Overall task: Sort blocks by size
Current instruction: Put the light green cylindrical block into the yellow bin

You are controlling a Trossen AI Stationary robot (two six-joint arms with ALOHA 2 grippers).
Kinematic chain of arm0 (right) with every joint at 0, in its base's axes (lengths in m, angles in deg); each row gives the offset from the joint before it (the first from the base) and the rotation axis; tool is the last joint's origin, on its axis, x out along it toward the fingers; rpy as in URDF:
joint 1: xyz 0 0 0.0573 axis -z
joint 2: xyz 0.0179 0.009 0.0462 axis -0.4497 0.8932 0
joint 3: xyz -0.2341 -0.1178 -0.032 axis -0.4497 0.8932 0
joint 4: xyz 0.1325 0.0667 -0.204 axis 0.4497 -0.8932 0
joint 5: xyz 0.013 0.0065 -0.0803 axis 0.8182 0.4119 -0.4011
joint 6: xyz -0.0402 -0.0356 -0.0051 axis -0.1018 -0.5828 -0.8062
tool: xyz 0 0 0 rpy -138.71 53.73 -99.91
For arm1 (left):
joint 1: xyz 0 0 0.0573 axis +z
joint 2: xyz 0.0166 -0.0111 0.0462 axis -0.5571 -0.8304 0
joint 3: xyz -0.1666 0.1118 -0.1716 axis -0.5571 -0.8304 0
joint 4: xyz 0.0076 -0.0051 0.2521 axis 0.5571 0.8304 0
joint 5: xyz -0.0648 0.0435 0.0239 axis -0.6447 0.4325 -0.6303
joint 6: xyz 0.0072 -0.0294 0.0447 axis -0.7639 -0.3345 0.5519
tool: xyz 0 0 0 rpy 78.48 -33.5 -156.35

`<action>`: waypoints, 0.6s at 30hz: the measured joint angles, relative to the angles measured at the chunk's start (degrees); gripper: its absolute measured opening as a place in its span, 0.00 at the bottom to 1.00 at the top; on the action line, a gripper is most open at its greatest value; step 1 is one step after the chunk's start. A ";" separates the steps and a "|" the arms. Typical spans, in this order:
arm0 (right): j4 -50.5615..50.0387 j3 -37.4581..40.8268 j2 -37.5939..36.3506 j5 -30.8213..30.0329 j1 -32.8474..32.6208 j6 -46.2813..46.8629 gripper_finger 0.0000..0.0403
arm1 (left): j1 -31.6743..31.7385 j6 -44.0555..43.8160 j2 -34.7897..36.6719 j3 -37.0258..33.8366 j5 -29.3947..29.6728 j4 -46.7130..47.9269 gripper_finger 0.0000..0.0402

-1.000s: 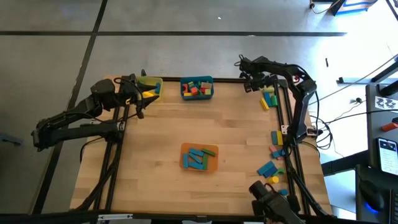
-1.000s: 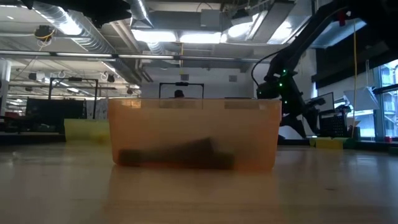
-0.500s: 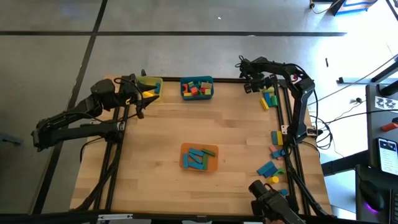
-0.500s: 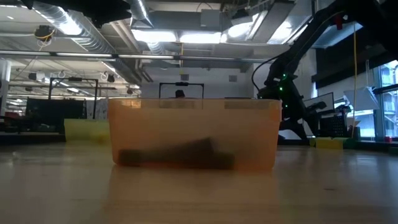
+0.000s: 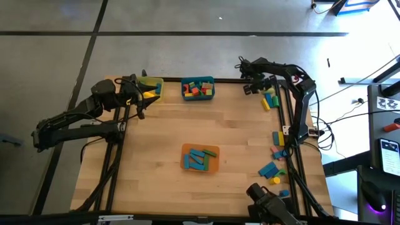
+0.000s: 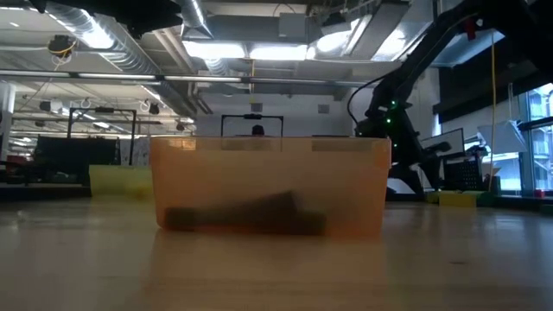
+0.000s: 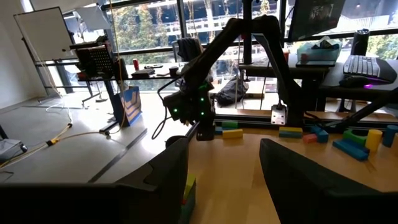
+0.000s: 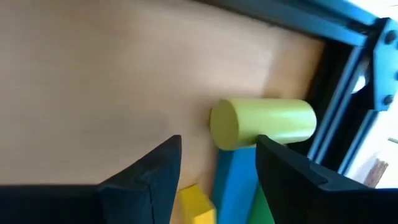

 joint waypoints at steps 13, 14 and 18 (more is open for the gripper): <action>-0.50 -2.38 0.09 3.50 -6.56 -3.69 0.49 | 0.01 0.00 0.00 0.00 0.00 -0.06 0.45; -1.66 -3.29 0.02 2.70 -7.02 -4.29 0.49 | 0.02 0.00 0.00 0.00 0.01 -0.05 0.45; -5.61 -7.36 -0.11 -0.33 -7.99 -6.26 0.49 | 0.01 0.00 0.00 0.00 0.00 -0.04 0.45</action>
